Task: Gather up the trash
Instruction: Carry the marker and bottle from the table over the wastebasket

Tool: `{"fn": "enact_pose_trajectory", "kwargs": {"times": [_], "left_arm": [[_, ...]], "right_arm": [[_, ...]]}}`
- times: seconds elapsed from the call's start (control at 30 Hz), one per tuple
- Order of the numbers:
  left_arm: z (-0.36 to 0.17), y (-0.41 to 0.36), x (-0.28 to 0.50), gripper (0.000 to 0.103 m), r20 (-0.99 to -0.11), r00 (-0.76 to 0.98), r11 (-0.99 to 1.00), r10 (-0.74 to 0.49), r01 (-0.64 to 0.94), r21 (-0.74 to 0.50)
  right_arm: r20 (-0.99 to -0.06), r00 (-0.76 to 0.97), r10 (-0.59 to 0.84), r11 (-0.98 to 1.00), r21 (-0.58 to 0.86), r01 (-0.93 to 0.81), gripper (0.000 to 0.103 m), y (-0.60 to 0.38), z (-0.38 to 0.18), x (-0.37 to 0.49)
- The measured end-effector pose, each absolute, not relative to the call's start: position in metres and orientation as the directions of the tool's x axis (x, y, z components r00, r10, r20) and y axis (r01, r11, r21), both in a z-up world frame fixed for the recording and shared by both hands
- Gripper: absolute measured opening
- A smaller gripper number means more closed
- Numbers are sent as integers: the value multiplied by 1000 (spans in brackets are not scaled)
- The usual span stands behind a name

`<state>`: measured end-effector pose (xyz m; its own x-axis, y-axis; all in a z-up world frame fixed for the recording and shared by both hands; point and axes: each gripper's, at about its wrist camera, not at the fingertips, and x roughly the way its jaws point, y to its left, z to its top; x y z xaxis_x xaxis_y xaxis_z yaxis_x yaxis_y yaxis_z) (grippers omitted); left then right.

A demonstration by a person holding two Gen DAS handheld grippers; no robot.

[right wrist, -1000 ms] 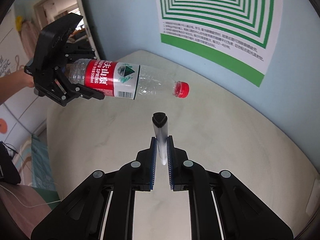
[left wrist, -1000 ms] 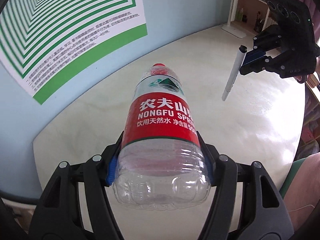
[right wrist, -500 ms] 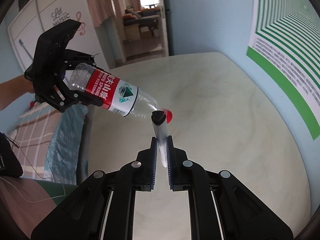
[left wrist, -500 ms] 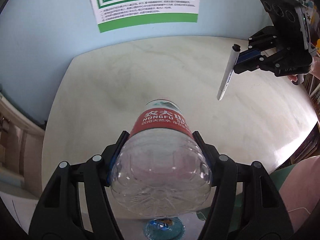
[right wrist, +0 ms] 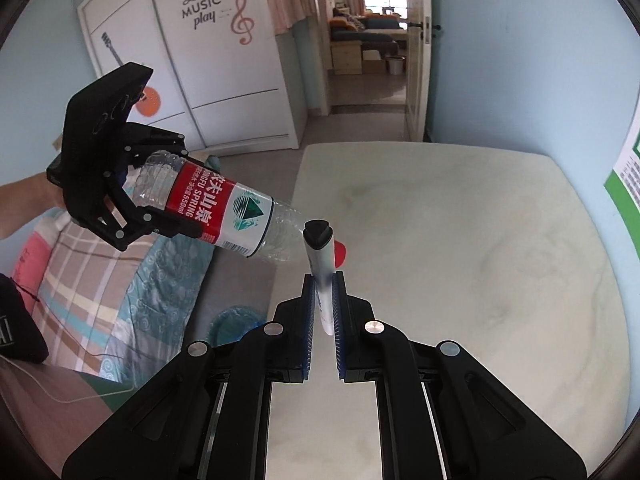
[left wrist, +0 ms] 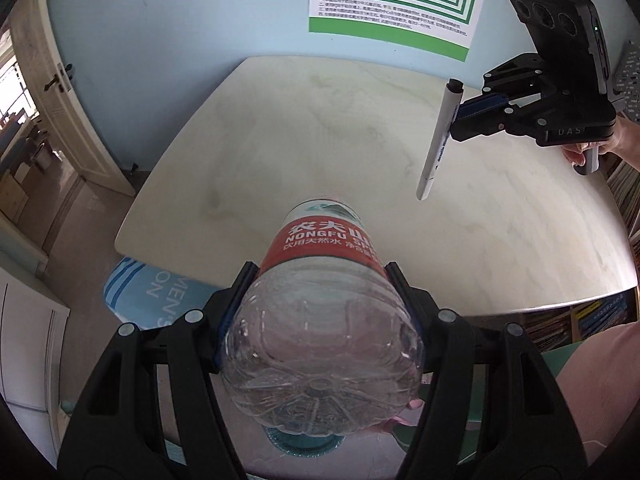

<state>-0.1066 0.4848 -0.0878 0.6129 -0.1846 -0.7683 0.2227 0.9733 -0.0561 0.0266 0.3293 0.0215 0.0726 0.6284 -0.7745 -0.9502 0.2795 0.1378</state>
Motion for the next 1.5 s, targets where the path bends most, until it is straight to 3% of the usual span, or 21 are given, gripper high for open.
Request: {"fn": "enact_pose_trajectory", "kwargs": {"times": [0.37, 0.77, 0.9, 1.07, 1.5], "left_arm": [[-103, 549, -198, 61, -784, 614, 996, -93, 46, -82], [-164, 578, -286, 61, -844, 532, 983, -60, -116, -143], [-199, 580, -305, 61, -860, 502, 968, -90, -158, -194], [-283, 585, -311, 61, -890, 426, 928, -161, -243, -284], [-398, 580, -312, 61, -934, 290, 890, -210, -338, -305]], "right_arm": [[-785, -68, 615, 97, 161, -982, 10, 417, 14, -37], [-804, -235, 547, -83, 227, -970, 6, 496, -13, -109], [-813, -289, 505, -121, 265, -957, 5, 518, -41, -133], [-838, -342, 425, -127, 319, -939, 7, 548, -105, -155], [-876, -388, 288, -7, 403, -915, 11, 550, -201, -166]]}}
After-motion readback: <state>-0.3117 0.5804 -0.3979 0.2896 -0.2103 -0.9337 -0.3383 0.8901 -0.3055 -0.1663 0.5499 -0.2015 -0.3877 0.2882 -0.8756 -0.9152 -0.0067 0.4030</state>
